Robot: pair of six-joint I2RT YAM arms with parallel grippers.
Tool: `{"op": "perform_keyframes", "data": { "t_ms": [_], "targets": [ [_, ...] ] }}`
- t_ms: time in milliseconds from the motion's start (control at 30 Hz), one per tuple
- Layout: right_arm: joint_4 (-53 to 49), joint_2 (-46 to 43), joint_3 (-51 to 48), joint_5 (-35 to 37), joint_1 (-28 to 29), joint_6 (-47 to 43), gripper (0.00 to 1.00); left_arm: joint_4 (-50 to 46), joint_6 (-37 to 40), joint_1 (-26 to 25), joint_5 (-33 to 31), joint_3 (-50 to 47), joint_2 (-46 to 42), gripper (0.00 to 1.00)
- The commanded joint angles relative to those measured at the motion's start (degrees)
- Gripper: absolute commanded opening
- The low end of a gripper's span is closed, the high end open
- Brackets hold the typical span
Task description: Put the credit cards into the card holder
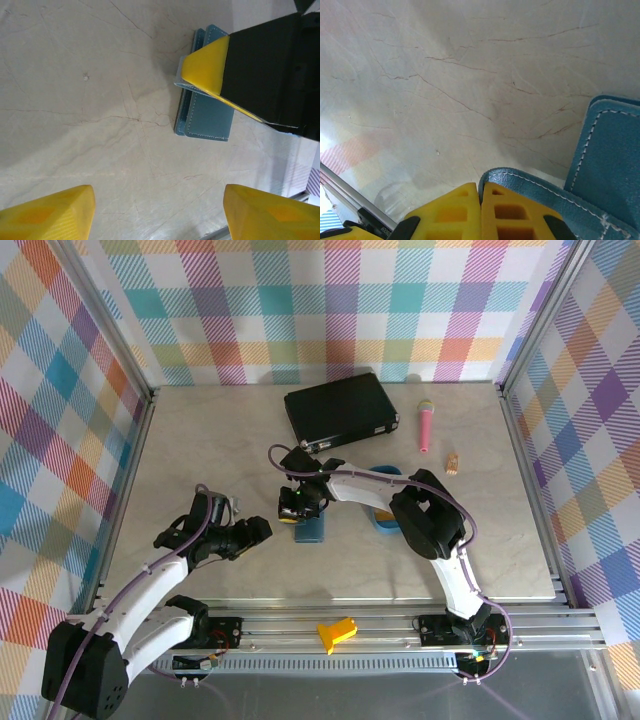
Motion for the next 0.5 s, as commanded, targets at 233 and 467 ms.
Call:
{"op": "perform_keyframes", "data": {
  "t_ms": [233, 467],
  "targets": [
    [-1.9, 0.6, 0.2, 1.8, 0.6, -1.4, 0.30, -0.9, 0.7, 1.1, -0.1, 1.6, -0.1, 0.72],
    [-2.1, -3.8, 0.6, 3.4, 1.2, -5.3, 0.52, -2.0, 0.2, 1.3, -0.5, 0.6, -2.5, 0.74]
  ]
}}
